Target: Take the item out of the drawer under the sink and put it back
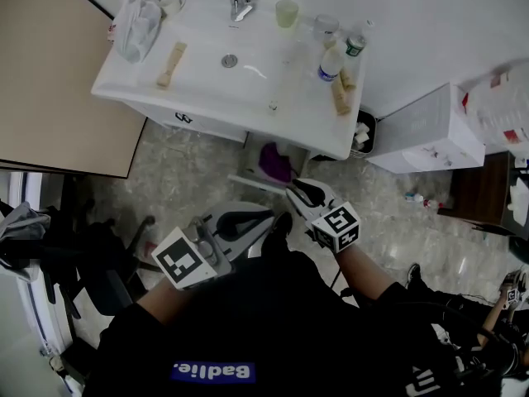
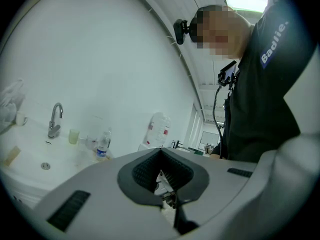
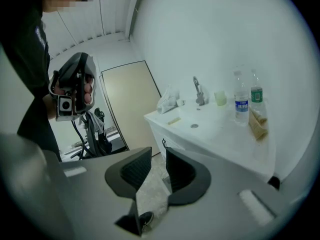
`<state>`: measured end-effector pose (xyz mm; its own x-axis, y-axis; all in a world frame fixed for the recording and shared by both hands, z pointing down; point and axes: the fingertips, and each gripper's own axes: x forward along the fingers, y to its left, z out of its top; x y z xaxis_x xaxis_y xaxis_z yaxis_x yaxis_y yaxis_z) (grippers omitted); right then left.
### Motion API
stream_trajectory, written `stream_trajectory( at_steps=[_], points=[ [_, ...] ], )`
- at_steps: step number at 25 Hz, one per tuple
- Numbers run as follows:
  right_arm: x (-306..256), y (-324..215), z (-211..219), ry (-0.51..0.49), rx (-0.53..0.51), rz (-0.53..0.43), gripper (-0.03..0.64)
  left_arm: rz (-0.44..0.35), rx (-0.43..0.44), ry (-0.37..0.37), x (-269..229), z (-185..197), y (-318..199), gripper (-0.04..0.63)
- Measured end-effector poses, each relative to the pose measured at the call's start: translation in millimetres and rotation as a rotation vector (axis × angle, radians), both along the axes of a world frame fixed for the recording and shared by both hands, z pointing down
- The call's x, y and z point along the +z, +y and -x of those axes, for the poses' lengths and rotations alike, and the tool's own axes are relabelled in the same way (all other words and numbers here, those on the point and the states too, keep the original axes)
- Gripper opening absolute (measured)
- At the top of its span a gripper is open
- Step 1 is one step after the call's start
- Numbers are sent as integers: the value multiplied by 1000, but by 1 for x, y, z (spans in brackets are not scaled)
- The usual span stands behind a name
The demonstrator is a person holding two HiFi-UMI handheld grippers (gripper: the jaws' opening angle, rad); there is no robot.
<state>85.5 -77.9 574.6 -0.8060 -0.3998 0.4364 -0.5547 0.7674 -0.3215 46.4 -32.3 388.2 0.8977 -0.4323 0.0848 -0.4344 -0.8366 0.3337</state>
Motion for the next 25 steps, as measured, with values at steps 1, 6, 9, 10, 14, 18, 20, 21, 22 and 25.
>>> stream_trajectory(
  at_steps=[1, 6, 9, 10, 14, 18, 20, 21, 22, 25],
  points=[
    [4, -1, 3, 5, -3, 5, 62, 1, -1, -1, 0, 1, 0, -5],
    [32, -8, 15, 50, -19, 33, 74, 0, -3, -2, 3, 4, 0, -5],
    [52, -15, 17, 90, -23, 53, 83, 2, -10, -5, 5, 8, -1, -5],
    [59, -17, 18, 103, -24, 61, 86, 5, -14, -6, 6, 9, -1, -5],
    [86, -25, 21, 153, -28, 99, 100, 13, -36, -7, 10, 17, -5, -5],
    [108, -34, 27, 209, -28, 117, 109, 21, -50, -7, 15, 24, -9, -5],
    [120, -39, 30, 255, -30, 115, 112, 22, -54, -8, 17, 25, -10, -5],
    [129, -40, 30, 288, -33, 123, 118, 22, -56, -8, 17, 26, -11, -5],
    [139, -41, 29, 322, -35, 134, 120, 22, -59, -9, 18, 28, -12, -5],
    [166, -45, 30, 403, -44, 158, 128, 28, -69, -11, 21, 33, -15, -5]
  ],
)
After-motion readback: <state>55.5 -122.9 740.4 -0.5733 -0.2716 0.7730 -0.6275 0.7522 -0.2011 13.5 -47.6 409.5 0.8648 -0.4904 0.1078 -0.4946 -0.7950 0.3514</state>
